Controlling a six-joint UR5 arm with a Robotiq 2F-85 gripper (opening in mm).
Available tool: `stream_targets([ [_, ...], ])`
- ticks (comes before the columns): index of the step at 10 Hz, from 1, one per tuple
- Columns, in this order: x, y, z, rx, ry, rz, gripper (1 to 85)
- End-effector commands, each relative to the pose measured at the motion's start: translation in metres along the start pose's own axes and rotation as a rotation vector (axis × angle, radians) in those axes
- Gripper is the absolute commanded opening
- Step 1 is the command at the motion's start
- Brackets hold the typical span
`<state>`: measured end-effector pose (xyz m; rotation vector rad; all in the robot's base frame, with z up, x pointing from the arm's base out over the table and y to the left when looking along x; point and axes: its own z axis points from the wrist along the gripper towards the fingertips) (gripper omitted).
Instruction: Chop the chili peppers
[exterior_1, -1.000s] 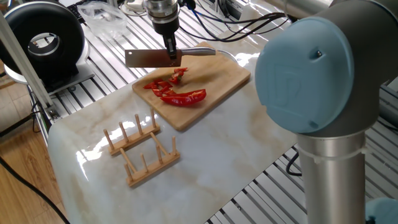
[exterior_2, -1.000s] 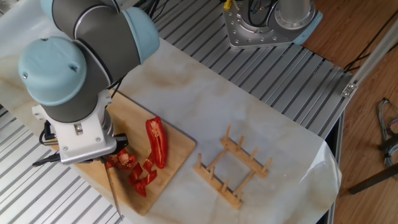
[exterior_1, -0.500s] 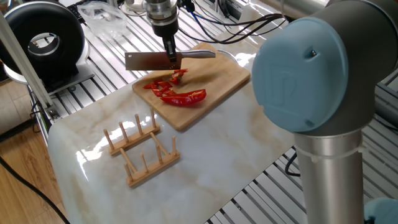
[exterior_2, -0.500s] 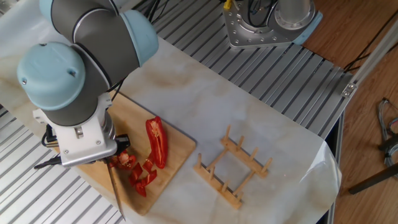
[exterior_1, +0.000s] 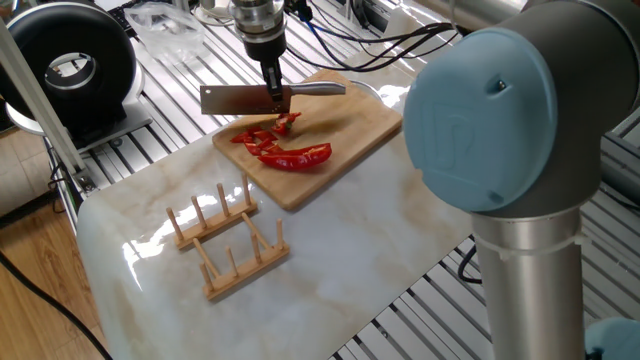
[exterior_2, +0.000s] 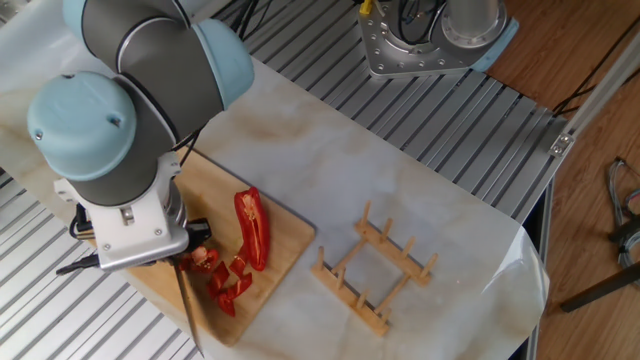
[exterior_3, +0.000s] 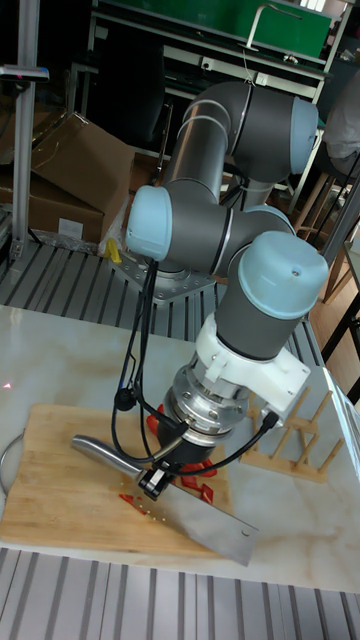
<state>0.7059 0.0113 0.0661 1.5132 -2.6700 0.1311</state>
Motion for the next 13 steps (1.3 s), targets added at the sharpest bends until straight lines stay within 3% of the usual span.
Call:
stream_targets([
  [1,-0.01,0.005,-0.003,-0.019,-0.029,0.014,1.3],
  [8,-0.034,0.013,-0.008,-0.033,-0.053,0.042,1.3],
  [11,-0.032,0.012,-0.011,-0.031,-0.047,0.039,1.3],
  [13,-0.019,0.006,-0.017,0.004,-0.012,0.019,1.3],
])
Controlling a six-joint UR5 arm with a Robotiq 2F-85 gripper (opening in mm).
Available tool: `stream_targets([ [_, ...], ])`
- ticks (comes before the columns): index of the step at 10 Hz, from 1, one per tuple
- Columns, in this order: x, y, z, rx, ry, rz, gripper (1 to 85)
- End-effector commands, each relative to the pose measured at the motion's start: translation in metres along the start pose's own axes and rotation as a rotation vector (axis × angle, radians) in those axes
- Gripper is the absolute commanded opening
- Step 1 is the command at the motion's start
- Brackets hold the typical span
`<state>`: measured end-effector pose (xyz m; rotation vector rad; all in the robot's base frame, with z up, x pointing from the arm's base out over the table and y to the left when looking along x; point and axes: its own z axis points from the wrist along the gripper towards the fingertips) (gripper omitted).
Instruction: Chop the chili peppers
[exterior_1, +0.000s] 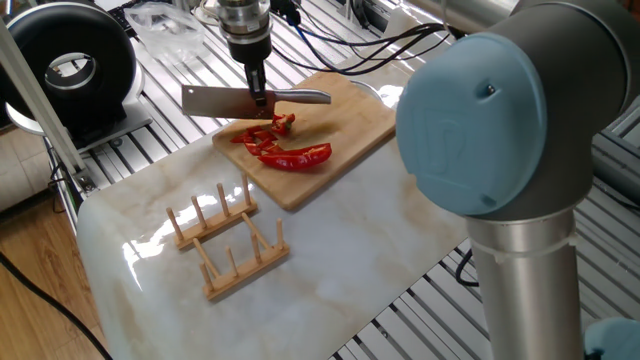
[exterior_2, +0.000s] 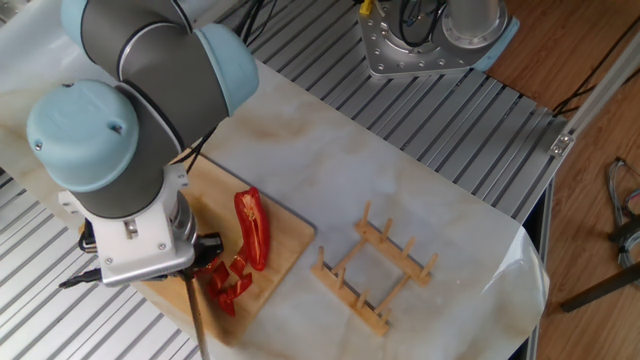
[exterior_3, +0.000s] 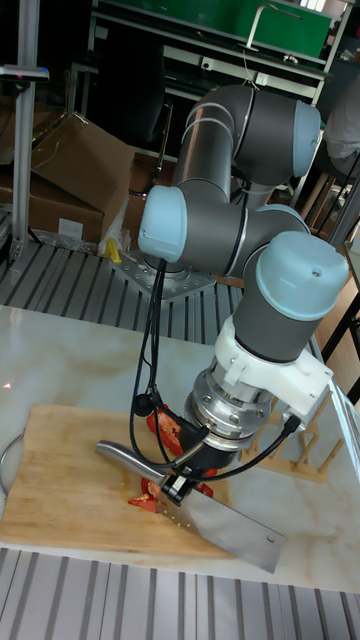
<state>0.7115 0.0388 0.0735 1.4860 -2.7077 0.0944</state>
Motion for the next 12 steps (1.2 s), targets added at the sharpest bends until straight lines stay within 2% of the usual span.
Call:
stream_targets([
  [1,0.009,-0.005,-0.008,0.023,0.024,-0.013,1.3],
  [3,0.015,-0.004,-0.003,0.013,0.03,-0.008,1.3],
  [4,0.014,-0.001,0.002,-0.006,0.012,-0.001,1.3],
  [6,0.015,0.001,0.006,-0.015,0.006,0.004,1.3],
  [8,0.023,0.007,0.002,-0.033,0.032,0.016,1.3],
  [9,0.018,0.014,0.0,-0.057,0.021,0.035,1.3],
  [12,0.005,0.015,-0.003,-0.046,0.023,0.051,1.3],
])
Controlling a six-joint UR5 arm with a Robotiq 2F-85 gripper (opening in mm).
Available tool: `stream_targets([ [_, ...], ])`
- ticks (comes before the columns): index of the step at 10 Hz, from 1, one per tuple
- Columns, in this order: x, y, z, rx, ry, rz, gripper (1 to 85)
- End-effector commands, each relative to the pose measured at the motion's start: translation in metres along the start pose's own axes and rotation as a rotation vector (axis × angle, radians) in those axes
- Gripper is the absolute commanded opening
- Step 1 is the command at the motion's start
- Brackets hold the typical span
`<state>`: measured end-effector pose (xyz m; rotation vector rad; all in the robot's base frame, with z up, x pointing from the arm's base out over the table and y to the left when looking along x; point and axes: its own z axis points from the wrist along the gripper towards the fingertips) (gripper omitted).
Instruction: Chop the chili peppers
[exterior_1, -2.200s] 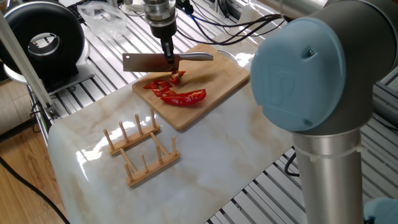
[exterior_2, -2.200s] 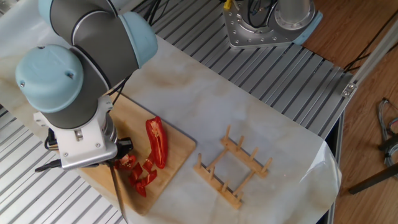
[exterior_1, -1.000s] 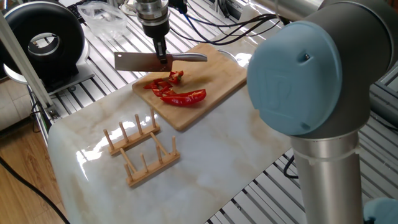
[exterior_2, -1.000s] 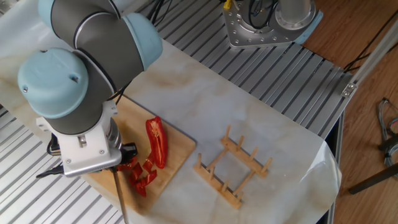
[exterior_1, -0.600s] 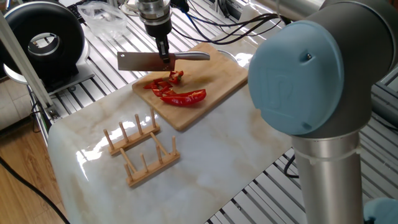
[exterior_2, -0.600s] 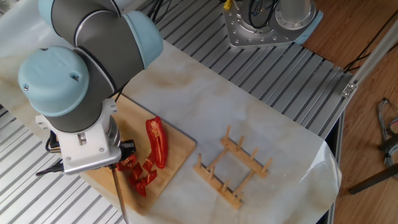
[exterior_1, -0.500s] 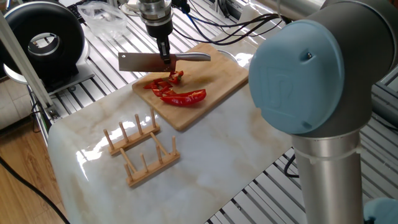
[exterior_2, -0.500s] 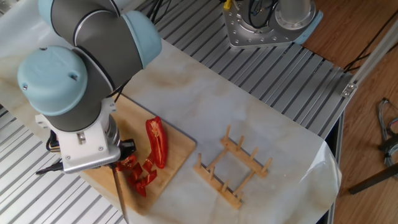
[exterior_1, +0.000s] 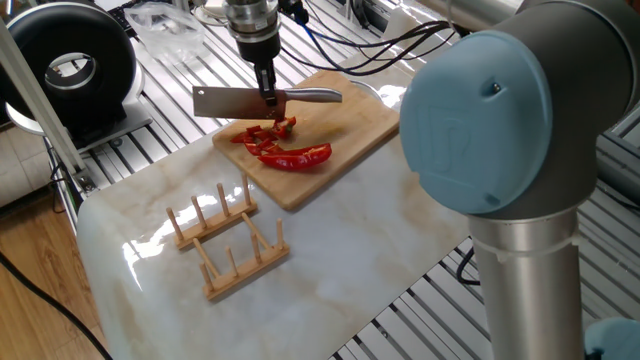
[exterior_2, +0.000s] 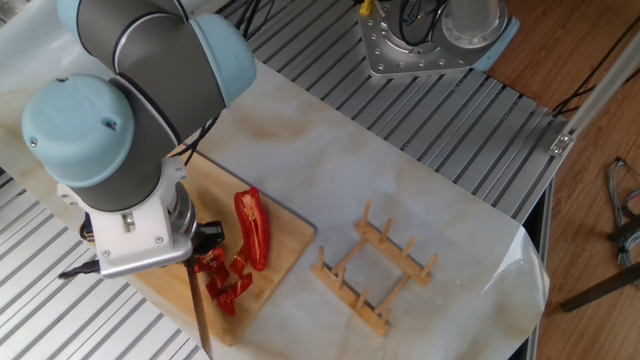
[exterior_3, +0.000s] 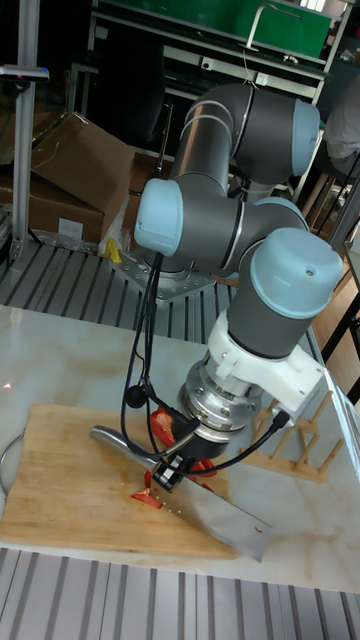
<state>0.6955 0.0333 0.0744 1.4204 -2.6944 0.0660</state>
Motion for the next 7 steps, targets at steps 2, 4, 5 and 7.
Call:
stream_targets([
  [2,-0.014,0.005,0.0,-0.008,-0.017,0.019,1.3],
  [4,-0.02,0.007,-0.001,-0.014,-0.028,0.016,1.3],
  [5,-0.024,0.01,-0.001,-0.023,-0.038,0.016,1.3],
  [7,-0.029,0.015,-0.003,-0.03,-0.043,0.021,1.3],
])
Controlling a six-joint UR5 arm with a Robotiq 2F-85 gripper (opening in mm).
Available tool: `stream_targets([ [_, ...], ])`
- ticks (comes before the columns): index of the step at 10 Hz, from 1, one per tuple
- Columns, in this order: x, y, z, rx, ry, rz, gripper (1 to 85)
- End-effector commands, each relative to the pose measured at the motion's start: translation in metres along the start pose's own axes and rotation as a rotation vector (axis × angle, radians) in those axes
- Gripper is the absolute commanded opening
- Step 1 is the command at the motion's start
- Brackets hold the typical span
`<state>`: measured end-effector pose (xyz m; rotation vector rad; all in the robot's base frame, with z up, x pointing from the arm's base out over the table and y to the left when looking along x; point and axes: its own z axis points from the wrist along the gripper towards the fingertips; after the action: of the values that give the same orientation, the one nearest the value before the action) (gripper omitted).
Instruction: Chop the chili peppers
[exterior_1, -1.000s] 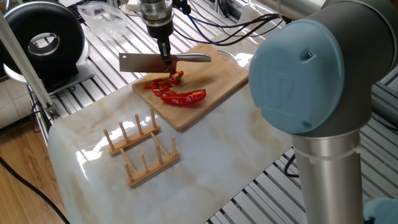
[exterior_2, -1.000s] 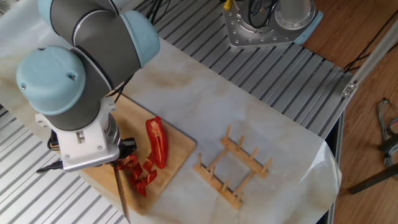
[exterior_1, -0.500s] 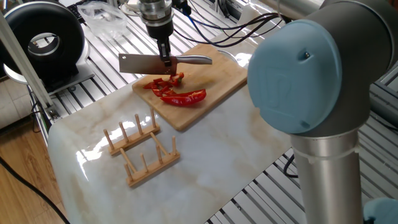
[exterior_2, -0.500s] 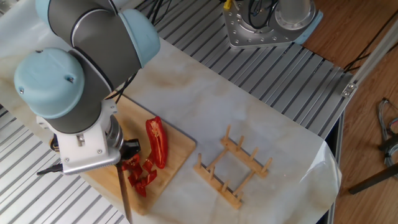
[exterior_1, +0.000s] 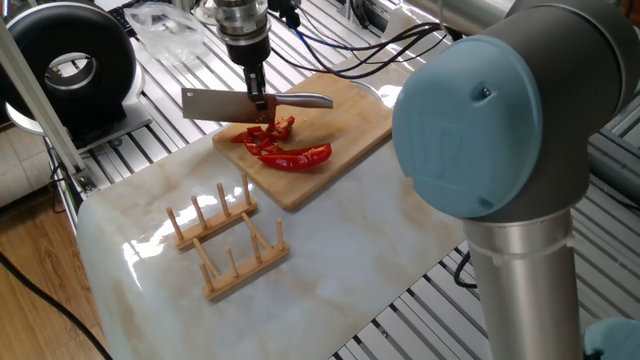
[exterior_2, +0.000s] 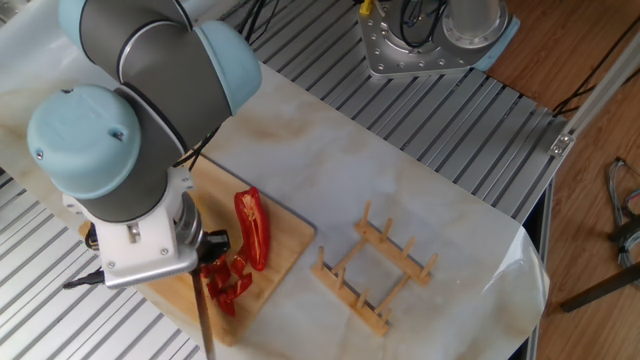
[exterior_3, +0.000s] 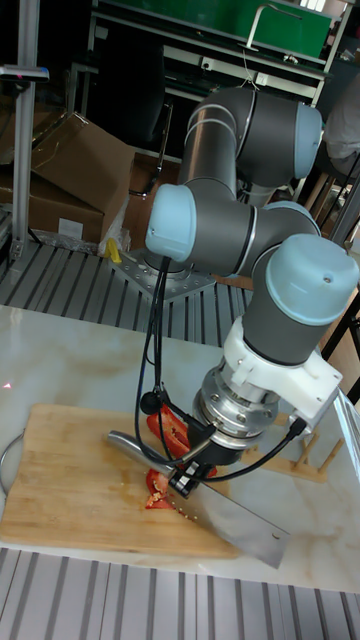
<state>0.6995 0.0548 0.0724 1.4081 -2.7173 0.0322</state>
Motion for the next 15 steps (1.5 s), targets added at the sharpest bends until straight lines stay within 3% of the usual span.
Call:
stream_targets([
  [1,-0.01,0.008,-0.004,-0.022,-0.019,0.012,1.3],
  [3,-0.009,0.009,-0.006,-0.021,-0.013,0.016,1.3],
  [5,0.007,0.005,-0.014,0.006,0.038,0.01,1.3],
  [6,0.011,0.008,-0.018,-0.003,0.044,0.011,1.3],
  [9,0.018,0.02,-0.021,-0.052,0.028,0.023,1.3],
  [11,0.024,0.022,-0.023,-0.055,0.037,0.033,1.3],
  [15,0.022,0.027,-0.017,-0.074,0.017,0.039,1.3],
])
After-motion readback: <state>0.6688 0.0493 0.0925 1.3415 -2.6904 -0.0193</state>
